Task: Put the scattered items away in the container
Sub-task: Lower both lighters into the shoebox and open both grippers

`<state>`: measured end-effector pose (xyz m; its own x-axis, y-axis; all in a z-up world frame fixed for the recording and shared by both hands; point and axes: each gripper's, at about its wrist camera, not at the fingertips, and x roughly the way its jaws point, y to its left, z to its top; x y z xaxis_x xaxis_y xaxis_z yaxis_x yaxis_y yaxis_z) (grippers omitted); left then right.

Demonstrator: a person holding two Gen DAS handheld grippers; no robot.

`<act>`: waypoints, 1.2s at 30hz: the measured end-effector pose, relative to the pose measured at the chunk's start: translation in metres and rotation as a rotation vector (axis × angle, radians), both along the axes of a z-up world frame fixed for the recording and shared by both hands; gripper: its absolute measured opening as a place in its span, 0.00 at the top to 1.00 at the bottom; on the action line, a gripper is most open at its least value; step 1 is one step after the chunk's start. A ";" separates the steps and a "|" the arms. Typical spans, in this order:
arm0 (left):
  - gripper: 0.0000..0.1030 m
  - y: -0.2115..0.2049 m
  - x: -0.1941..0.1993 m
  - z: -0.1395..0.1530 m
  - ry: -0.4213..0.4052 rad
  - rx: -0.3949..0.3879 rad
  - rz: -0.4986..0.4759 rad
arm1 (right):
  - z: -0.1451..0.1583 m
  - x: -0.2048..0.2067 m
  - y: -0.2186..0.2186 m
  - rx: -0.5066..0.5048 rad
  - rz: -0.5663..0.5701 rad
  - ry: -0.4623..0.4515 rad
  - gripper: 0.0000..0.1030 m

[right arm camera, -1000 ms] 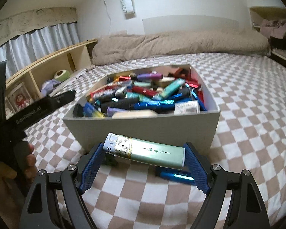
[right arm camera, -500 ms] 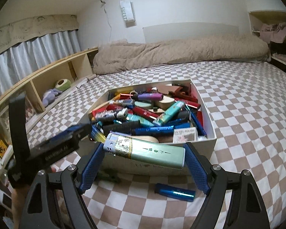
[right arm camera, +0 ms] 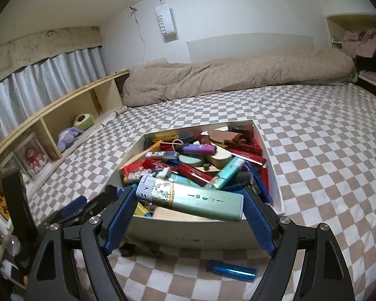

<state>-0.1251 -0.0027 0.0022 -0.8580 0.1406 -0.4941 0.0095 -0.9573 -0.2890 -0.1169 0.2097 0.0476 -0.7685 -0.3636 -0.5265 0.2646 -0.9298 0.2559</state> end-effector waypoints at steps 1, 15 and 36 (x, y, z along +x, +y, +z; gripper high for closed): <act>0.09 -0.002 0.001 0.001 0.004 0.002 0.006 | 0.002 -0.002 -0.002 -0.003 0.005 -0.001 0.18; 0.09 -0.071 0.023 0.016 0.048 -0.071 0.233 | -0.014 -0.036 -0.087 -0.002 0.121 -0.136 0.18; 0.09 -0.117 0.030 0.009 0.022 -0.011 0.300 | -0.030 -0.042 -0.149 0.204 0.116 -0.137 0.08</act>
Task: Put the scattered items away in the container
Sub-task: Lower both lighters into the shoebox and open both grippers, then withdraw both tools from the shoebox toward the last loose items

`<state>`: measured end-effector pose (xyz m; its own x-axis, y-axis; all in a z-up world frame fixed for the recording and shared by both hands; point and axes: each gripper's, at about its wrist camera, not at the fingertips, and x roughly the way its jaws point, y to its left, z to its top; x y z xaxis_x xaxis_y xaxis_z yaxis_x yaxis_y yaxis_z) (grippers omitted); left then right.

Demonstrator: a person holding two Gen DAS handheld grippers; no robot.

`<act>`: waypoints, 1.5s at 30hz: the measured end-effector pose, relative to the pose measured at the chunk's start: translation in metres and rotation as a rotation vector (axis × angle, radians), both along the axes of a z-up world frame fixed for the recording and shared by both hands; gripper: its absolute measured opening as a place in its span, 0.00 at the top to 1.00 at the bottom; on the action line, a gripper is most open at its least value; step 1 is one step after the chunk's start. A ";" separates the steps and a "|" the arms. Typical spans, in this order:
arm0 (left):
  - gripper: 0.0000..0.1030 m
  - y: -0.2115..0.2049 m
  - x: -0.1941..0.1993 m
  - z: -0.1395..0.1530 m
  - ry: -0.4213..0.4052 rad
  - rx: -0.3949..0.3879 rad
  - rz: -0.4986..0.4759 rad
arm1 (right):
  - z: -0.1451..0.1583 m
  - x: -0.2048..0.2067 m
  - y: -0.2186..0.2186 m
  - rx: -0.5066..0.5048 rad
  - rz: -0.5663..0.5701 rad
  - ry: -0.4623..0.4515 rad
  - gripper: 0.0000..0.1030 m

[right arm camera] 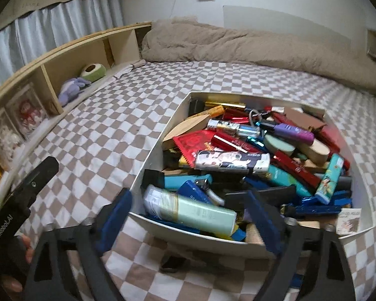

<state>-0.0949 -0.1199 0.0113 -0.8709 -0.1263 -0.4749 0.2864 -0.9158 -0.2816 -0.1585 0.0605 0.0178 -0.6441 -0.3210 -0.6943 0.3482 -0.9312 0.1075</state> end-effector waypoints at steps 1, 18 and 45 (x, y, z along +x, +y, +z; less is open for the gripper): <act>0.09 0.000 0.000 0.000 -0.001 -0.001 0.001 | 0.001 0.001 0.000 0.008 -0.003 0.008 0.08; 0.09 0.006 0.001 0.001 -0.004 -0.002 -0.016 | 0.017 0.012 0.017 -0.026 -0.027 0.067 0.00; 0.00 0.052 0.015 0.022 0.007 -0.071 -0.111 | 0.029 0.054 0.088 -0.056 -0.128 0.177 0.00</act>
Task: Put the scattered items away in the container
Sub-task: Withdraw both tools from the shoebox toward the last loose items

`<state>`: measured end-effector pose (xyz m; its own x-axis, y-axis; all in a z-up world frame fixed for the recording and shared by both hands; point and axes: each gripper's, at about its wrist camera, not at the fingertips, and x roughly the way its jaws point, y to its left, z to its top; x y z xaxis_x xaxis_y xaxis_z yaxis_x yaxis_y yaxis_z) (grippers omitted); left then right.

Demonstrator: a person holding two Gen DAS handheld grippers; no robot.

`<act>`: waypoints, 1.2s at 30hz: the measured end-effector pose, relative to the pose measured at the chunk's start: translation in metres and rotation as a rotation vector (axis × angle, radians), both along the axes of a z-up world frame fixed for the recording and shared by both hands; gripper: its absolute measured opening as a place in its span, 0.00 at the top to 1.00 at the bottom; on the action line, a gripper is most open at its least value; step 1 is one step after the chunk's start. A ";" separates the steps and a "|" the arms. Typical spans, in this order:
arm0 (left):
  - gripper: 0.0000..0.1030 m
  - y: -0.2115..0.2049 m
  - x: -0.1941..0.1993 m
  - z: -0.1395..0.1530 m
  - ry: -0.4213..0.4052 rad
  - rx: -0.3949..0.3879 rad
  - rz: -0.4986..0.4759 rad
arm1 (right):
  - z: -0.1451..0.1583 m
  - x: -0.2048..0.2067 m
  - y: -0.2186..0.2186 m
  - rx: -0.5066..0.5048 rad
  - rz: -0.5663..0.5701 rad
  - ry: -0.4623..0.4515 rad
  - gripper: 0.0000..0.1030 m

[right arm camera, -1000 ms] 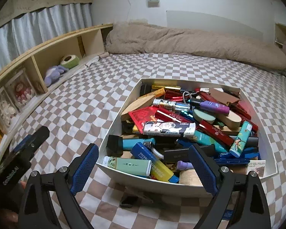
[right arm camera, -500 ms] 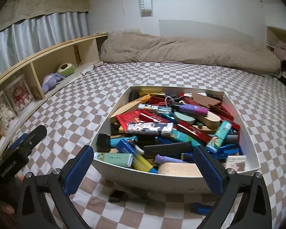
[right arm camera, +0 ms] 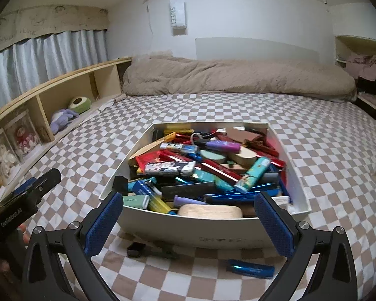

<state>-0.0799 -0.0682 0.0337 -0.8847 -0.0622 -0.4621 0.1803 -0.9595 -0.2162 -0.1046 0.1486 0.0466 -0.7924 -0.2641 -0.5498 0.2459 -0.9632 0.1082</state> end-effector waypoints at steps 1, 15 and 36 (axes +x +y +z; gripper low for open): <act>0.00 0.002 0.001 0.001 0.004 -0.006 -0.003 | 0.001 0.002 0.003 -0.003 -0.005 0.005 0.00; 0.00 0.046 0.026 0.016 0.072 -0.111 -0.057 | -0.005 0.030 0.047 -0.055 -0.083 0.052 0.00; 0.00 0.094 0.033 -0.036 -0.071 -0.160 -0.152 | -0.055 0.052 0.079 -0.011 -0.169 0.030 0.00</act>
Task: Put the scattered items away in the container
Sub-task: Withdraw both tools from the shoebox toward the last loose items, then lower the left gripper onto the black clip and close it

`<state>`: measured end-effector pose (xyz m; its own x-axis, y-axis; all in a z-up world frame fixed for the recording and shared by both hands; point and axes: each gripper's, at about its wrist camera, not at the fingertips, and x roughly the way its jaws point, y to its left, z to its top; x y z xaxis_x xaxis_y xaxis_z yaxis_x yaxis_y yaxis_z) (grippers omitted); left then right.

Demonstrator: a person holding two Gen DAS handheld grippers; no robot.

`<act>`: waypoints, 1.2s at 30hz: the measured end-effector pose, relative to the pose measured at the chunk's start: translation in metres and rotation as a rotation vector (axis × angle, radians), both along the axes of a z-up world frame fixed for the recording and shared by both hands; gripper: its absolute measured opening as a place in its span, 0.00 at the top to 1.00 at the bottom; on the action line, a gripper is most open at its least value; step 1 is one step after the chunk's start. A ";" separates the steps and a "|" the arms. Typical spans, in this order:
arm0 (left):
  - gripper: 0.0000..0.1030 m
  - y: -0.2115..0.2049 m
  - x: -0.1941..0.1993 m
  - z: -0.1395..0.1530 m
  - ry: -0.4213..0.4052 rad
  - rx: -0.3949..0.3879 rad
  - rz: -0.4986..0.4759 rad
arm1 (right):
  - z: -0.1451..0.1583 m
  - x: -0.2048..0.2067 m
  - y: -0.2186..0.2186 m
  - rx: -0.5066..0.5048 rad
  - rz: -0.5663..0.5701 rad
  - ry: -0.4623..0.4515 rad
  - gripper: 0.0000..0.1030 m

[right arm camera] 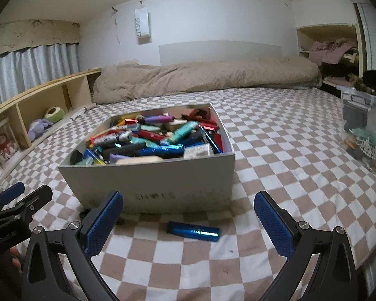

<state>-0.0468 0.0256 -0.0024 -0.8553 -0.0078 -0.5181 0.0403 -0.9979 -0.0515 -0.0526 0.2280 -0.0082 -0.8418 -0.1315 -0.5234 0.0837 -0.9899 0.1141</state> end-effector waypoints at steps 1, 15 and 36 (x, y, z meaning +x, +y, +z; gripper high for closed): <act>0.00 0.001 0.000 -0.003 -0.008 -0.003 -0.002 | -0.003 0.001 0.000 0.003 -0.001 -0.006 0.00; 0.00 0.008 -0.009 -0.059 -0.169 -0.052 0.001 | -0.060 -0.003 -0.017 0.061 0.031 -0.162 0.00; 0.00 -0.002 -0.018 -0.111 -0.268 -0.059 -0.070 | -0.096 0.004 -0.020 0.120 0.032 -0.227 0.00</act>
<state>-0.0650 0.0241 -0.1139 -0.6870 0.0099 -0.7266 -0.0244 -0.9997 0.0095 -0.0489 0.2075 -0.1042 -0.6974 -0.0820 -0.7120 0.1012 -0.9947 0.0154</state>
